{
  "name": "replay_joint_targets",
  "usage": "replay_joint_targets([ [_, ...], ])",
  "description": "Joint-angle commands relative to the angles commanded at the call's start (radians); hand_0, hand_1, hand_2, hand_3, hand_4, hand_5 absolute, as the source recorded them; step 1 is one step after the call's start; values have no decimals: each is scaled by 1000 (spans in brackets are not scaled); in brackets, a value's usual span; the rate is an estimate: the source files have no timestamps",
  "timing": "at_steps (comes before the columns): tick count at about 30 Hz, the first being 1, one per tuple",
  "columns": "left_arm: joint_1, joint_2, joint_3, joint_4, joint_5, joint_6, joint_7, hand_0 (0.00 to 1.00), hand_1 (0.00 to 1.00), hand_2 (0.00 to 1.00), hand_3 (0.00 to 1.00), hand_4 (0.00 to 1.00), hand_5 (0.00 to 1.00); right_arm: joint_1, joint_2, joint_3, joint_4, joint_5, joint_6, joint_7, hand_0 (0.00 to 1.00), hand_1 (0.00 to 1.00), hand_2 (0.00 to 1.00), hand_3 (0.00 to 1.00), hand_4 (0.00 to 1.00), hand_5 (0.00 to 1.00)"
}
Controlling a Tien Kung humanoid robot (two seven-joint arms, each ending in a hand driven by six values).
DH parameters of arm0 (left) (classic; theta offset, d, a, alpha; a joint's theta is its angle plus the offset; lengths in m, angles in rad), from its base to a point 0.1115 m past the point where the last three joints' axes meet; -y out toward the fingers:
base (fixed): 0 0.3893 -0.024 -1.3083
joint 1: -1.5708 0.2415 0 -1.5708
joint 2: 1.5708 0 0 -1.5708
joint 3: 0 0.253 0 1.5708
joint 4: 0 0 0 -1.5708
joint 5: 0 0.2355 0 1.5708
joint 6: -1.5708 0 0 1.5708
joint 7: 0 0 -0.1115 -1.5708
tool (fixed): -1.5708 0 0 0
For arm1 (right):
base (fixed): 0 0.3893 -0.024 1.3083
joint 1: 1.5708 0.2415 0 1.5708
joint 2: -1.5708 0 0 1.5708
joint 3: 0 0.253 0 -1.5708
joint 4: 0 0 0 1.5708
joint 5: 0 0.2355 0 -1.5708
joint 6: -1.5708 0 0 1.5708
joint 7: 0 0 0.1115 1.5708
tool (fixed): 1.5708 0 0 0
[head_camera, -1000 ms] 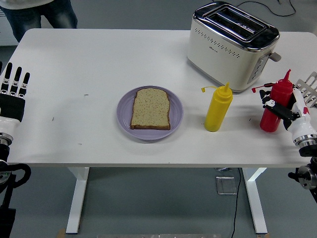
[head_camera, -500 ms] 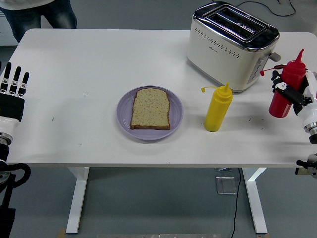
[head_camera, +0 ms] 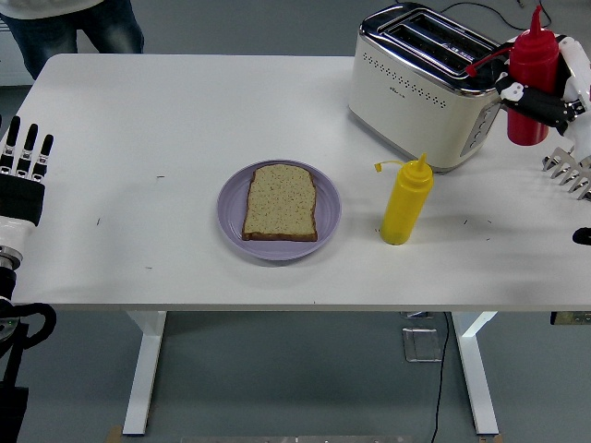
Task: Pick up the cup,pour liquid into bread,place the cup on the desk
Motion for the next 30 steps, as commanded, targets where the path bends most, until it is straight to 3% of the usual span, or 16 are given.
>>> replay_joint_targets([
  [3, 1, -1, -1, 1, 1, 0, 0, 801, 812, 852, 763, 543, 998, 62, -2, -49, -16, -57, -18, -10, 159, 200, 328, 444, 550, 105],
  [9, 6, -4, -2, 0, 1, 0, -1, 801, 812, 852, 761, 541, 998, 192, 12, -207, -37, -287, -81, -56, 166, 198, 327, 444, 537, 116],
  [19, 15, -6, -3, 1, 0, 0, -2, 801, 810, 846, 756, 538, 998, 303, 62, -337, -84, -601, -179, -141, 172, 205, 325, 443, 499, 109],
  [30, 17, -4, -6, 2, 0, 0, -3, 800, 809, 846, 755, 539, 998, 370, 84, -402, -119, -907, -200, -206, 170, 205, 324, 442, 490, 110],
])
